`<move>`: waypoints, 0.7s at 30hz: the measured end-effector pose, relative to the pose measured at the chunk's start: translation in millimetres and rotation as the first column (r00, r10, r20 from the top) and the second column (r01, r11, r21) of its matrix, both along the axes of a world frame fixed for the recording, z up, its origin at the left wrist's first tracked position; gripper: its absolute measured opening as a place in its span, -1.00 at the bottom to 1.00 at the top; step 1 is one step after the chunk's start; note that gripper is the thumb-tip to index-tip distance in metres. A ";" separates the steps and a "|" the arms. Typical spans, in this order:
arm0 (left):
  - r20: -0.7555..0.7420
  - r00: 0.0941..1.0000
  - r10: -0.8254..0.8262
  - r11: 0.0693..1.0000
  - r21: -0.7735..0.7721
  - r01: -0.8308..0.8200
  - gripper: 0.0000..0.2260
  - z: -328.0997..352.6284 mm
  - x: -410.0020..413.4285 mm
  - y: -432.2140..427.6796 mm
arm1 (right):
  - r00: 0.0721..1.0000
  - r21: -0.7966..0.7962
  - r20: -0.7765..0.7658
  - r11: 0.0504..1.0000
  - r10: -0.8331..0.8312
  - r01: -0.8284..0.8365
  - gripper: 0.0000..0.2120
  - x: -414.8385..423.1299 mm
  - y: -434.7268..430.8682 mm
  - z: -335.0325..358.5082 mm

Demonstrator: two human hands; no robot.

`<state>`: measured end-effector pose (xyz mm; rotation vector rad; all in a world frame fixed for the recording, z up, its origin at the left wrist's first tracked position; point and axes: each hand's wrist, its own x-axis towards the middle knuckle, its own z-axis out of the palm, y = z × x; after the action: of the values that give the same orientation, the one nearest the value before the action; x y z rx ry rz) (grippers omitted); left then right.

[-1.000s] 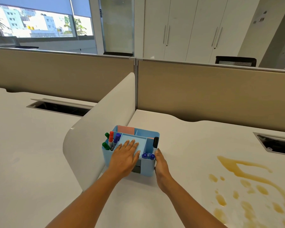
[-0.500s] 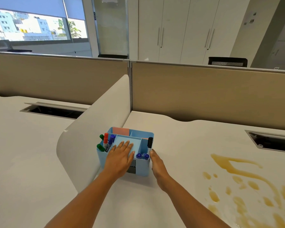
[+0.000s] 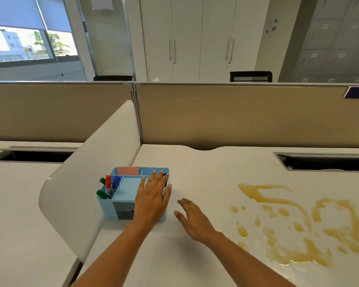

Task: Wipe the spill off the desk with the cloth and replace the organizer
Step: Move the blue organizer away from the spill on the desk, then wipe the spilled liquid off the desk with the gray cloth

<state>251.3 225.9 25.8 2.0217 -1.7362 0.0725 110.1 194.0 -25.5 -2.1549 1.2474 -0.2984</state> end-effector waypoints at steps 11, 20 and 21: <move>0.065 0.969 -0.238 0.961 0.159 0.225 -0.24 -26.8 -114.3 -12.6 | 0.950 -0.242 -0.295 0.970 -0.099 0.026 -0.51 -129.8 -10.2 4.4; 0.034 0.956 -0.290 0.921 0.281 0.269 -0.54 -46.7 -232.9 -41.2 | 0.928 -0.273 -0.309 0.954 -0.208 0.123 -0.53 -276.4 -43.9 2.5; 0.023 0.954 -0.299 0.917 0.285 0.281 -0.55 -46.1 -242.3 -43.1 | 0.927 -0.259 -0.305 0.955 -0.221 0.142 -0.53 -289.9 -49.3 2.2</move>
<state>9.0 182.8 -20.3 1.9383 -2.1747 -0.2167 -179.8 144.7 -23.3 -2.3604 1.6835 -0.1690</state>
